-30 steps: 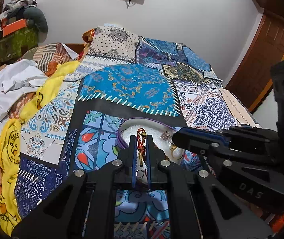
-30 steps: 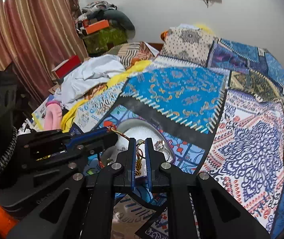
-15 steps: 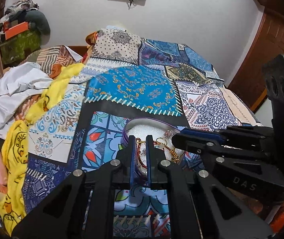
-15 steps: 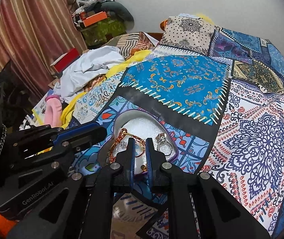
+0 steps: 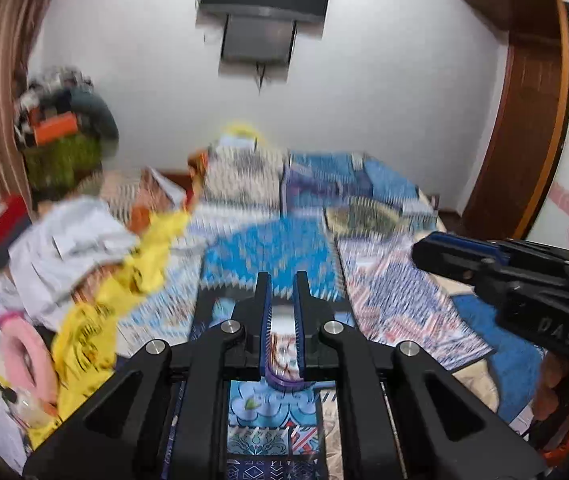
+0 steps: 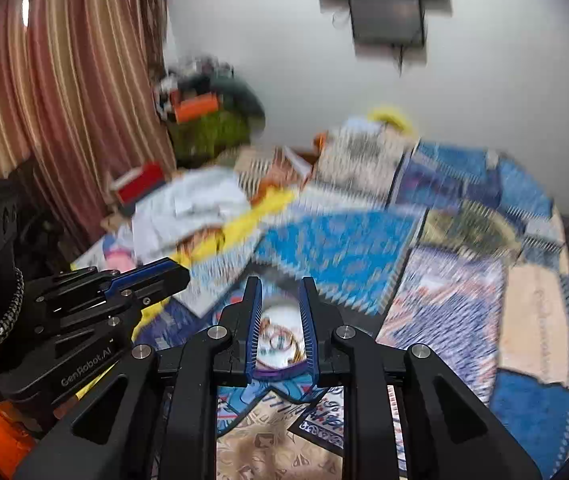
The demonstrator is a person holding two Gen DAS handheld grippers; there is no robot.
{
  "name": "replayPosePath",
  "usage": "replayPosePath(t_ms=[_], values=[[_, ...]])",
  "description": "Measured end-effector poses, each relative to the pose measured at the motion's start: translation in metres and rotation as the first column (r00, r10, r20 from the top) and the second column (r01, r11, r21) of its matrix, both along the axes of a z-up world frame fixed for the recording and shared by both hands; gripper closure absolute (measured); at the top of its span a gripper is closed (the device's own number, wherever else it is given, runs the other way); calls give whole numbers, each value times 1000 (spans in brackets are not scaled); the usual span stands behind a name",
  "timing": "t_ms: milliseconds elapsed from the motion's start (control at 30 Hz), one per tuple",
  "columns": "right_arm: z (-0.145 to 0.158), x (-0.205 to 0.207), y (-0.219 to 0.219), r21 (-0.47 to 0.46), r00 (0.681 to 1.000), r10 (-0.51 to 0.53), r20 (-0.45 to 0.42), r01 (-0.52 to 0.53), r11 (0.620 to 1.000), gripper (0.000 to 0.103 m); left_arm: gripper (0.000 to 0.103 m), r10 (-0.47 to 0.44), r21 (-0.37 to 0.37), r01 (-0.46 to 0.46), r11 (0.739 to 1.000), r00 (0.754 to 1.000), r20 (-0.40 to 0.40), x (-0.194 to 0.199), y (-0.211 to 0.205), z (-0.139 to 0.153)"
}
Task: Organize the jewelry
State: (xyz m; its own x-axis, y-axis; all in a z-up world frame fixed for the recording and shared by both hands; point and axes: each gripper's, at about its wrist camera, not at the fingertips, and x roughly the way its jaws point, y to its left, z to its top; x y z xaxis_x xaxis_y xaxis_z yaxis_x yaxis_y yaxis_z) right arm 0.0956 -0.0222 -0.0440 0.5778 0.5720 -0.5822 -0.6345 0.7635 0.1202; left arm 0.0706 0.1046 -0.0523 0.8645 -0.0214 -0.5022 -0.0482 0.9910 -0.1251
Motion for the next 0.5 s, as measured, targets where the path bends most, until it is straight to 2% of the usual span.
replayPosePath(t_ms=[67,133,167,233,267,333,367,467,500], values=[[23,-15,-12,38,998,-17,64,15,999,86,85,13,23,-15,1000,997,72,-18,-6,21],[45,-33,-24,83,991,-40,130,29,996,83,70,26,39,-32,999,989,145,-37,-11,40],[53,-40,-29,100,986,-51,157,36,994,81,68,30,45,-39,998,984,177,-45,-14,48],[68,-56,-40,140,973,-84,215,54,989,65,63,48,54,-63,997,970,239,-64,-19,64],[75,-65,-46,164,964,-104,246,64,984,62,60,57,56,-74,996,964,260,-71,-20,68],[86,-82,-55,201,946,-136,296,78,976,53,46,76,47,-94,994,951,300,-86,-21,77],[90,-88,-58,212,938,-150,313,85,974,50,42,82,41,-100,994,946,313,-92,-21,80],[97,-105,-63,235,910,-201,362,119,965,29,29,101,35,-120,992,934,342,-106,-22,86],[97,-107,-65,240,905,-211,370,126,962,21,19,107,37,-128,991,932,347,-110,-23,86]])
